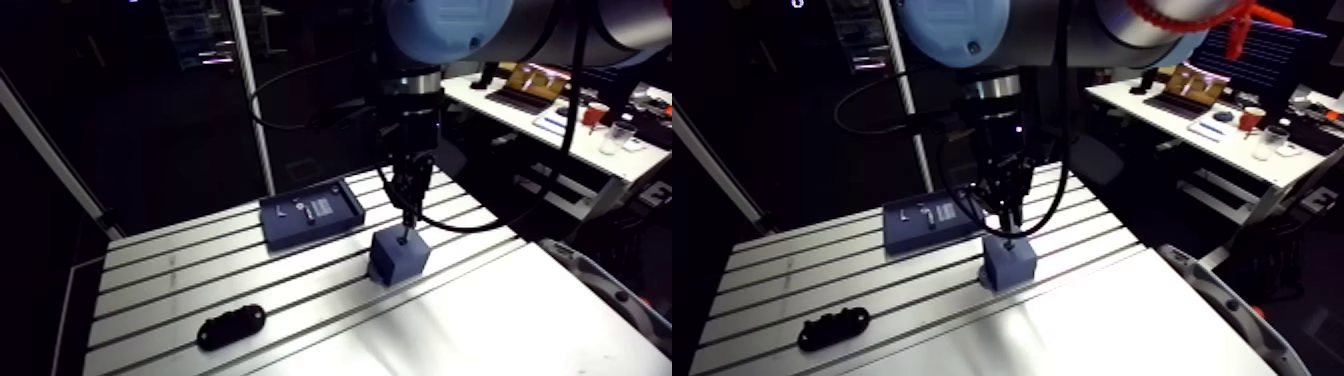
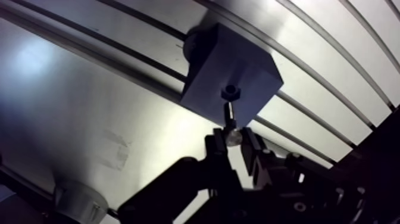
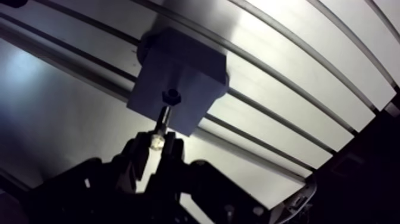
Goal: Pick up the M10 bolt and insert it into the hex recess until seated.
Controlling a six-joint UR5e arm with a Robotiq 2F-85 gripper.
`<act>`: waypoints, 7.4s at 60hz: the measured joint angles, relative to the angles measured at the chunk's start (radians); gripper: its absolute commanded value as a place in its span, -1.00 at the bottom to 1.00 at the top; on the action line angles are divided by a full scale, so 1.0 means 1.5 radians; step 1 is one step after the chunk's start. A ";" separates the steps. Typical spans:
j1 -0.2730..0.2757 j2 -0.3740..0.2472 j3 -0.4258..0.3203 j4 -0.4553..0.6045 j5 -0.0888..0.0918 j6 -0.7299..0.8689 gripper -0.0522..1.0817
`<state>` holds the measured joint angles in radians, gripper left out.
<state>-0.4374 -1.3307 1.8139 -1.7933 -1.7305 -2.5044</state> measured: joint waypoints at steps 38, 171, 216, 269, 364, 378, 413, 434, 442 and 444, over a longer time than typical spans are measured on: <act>0.000 0.009 0.002 -0.016 0.001 0.002 0.58; 0.000 0.015 0.006 -0.017 0.003 0.006 0.58; 0.001 0.018 0.003 -0.017 0.003 0.006 0.58; 0.001 0.022 0.005 -0.033 0.003 0.000 0.59; 0.004 0.019 0.013 -0.033 0.001 -0.001 0.60; 0.004 0.022 0.013 -0.034 0.001 0.001 0.60; 0.004 0.022 0.018 -0.035 0.000 0.003 -0.81; 0.004 0.018 0.020 -0.036 0.001 0.005 -0.88; 0.003 0.015 0.021 -0.036 0.002 0.005 -0.88; 0.003 0.014 0.021 -0.036 0.003 0.005 -0.88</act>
<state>-0.4328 -1.3091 1.8452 -1.8474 -1.7267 -2.4966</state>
